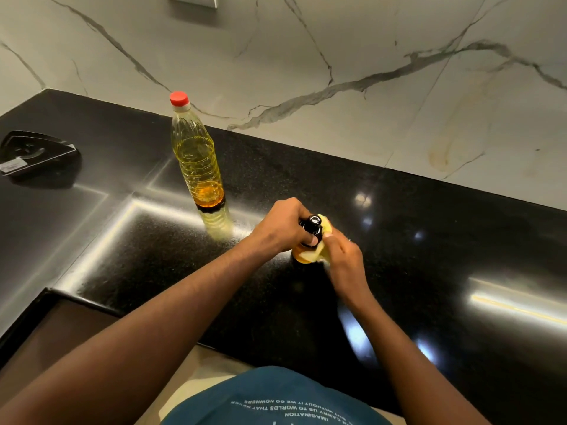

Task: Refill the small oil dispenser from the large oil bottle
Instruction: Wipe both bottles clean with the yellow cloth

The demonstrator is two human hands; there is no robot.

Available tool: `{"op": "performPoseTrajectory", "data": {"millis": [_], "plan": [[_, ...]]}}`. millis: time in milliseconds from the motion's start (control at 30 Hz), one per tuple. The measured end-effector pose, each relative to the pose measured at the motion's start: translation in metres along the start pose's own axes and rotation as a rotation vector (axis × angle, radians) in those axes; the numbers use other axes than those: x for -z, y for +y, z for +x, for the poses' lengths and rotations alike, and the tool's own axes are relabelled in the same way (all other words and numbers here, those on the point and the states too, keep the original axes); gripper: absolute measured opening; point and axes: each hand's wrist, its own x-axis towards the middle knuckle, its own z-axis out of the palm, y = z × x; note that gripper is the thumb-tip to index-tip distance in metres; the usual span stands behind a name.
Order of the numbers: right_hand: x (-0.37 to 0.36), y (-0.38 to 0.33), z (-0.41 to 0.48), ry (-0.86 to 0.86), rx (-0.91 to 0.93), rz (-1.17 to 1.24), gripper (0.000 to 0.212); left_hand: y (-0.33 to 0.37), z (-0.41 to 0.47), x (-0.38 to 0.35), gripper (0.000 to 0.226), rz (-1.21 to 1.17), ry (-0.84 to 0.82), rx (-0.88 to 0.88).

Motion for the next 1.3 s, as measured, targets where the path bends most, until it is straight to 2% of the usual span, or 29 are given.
{"op": "performPoseTrajectory", "data": {"millis": [67, 267, 367, 500, 633, 700, 800, 967, 1067, 1167, 1300], "plan": [[-0.003, -0.004, 0.021, 0.030, -0.126, 0.046, 0.039, 0.001, 0.001, -0.001, 0.025, 0.023, 0.007, -0.001], [-0.009, -0.007, 0.060, -0.175, -0.341, 0.188, 0.060, 0.002, -0.001, -0.001, 0.022, 0.033, 0.019, -0.008], [-0.015, 0.000, 0.057, -0.141, -0.350, 0.173, 0.060, 0.000, -0.001, -0.002, 0.023, 0.016, 0.016, -0.011], [-0.015, 0.019, 0.033, 0.025, -0.331, 0.204, 0.053, -0.003, -0.001, -0.003, 0.026, -0.011, 0.017, -0.014], [-0.019, 0.030, 0.001, 0.096, -0.209, 0.165, 0.043, -0.004, -0.001, -0.003, 0.031, -0.018, 0.018, -0.004], [-0.023, 0.033, -0.009, 0.107, -0.175, 0.183, 0.041, -0.003, -0.001, -0.002, 0.030, -0.016, 0.014, -0.012], [-0.024, 0.029, -0.002, 0.103, -0.249, 0.259, 0.045, -0.002, -0.002, -0.002, 0.028, -0.011, 0.011, -0.020], [-0.018, 0.020, 0.032, 0.031, -0.351, 0.254, 0.051, -0.002, -0.003, -0.001, 0.030, -0.011, -0.005, -0.022], [-0.015, 0.018, 0.027, 0.094, -0.326, 0.228, 0.045, 0.002, -0.005, 0.005, 0.036, 0.020, -0.056, -0.025], [-0.021, 0.020, 0.008, 0.215, -0.240, 0.206, 0.042, 0.004, -0.005, 0.017, 0.040, 0.021, -0.176, -0.046], [-0.028, 0.035, -0.016, 0.314, -0.200, 0.146, 0.042, 0.001, -0.009, 0.033, 0.068, -0.044, -0.300, 0.021]]}}
